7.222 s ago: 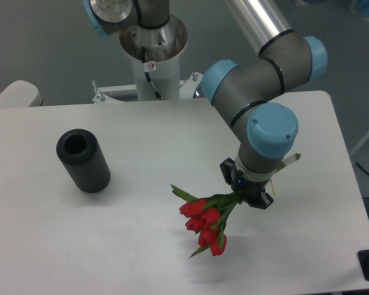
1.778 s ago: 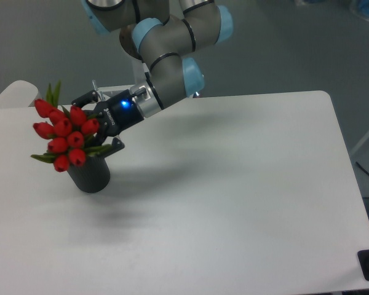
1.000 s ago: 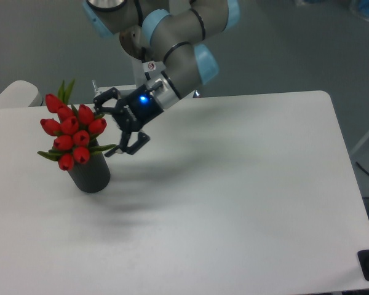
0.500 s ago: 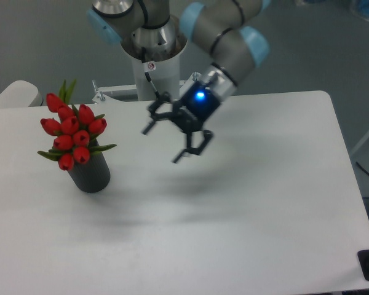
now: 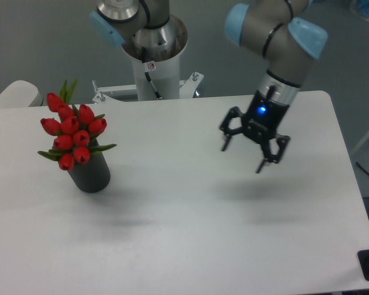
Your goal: Insert the flowers into the vase
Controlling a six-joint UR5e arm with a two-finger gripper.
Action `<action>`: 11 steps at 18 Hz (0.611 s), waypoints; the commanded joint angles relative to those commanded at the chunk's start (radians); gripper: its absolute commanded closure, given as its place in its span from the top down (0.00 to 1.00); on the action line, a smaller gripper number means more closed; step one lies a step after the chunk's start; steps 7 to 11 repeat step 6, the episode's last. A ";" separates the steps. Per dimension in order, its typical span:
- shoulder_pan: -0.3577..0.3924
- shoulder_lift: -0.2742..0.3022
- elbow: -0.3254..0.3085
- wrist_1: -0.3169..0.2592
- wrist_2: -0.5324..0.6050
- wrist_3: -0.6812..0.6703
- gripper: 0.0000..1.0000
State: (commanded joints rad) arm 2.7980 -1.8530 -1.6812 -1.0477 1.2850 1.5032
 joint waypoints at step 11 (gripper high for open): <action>0.012 -0.023 0.014 -0.012 0.238 0.213 1.00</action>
